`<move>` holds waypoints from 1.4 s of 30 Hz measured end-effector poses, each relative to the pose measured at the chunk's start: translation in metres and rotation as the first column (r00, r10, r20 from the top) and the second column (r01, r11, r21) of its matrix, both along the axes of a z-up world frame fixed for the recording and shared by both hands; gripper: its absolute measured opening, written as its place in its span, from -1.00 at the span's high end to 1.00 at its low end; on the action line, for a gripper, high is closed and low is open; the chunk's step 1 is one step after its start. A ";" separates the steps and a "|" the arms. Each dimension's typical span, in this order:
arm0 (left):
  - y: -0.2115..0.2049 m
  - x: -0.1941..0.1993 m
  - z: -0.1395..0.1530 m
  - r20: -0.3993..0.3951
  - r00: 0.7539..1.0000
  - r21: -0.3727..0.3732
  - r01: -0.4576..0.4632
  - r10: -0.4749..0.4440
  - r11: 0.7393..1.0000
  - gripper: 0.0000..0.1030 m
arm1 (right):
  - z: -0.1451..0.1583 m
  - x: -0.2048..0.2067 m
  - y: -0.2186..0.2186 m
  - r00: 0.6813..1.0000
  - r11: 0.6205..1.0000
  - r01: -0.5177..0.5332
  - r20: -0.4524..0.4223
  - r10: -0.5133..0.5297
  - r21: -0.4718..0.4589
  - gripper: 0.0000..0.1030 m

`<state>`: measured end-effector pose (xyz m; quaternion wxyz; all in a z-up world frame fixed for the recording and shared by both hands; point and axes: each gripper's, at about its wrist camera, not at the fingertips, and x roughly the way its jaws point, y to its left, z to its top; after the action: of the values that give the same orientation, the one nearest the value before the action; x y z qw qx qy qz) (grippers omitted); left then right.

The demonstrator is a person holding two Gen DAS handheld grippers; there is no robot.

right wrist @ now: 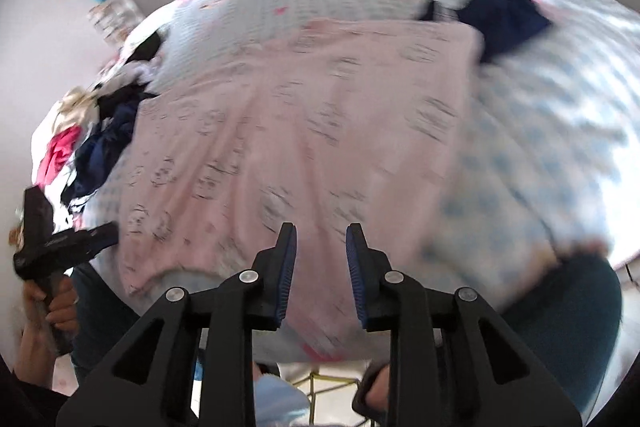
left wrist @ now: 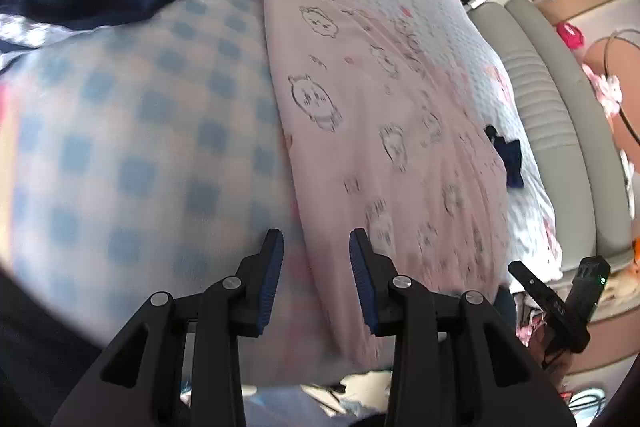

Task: Fold clothes

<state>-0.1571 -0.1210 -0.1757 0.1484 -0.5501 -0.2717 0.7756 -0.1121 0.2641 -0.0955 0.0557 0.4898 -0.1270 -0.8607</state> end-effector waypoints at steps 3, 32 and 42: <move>0.001 -0.011 -0.011 0.012 0.999 0.040 -0.034 0.033 0.999 0.30 | -0.017 -0.022 -0.025 0.997 0.998 -0.063 0.034 0.064 -0.016 0.51; 0.045 -0.003 0.006 -0.076 0.989 -0.288 0.099 -0.126 0.952 0.40 | -0.034 -0.055 -0.082 0.974 0.977 -0.182 0.154 0.164 0.110 0.16; -0.011 -0.013 0.033 -0.140 0.988 -0.207 0.033 -0.063 0.978 0.32 | -0.027 -0.067 -0.084 0.967 0.966 -0.219 0.164 0.196 0.137 0.01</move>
<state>-0.1706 -0.1324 -0.1427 0.1291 -0.5107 -0.1658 0.8337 -0.1788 0.1805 -0.1221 0.0982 0.5663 -0.0117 -0.8182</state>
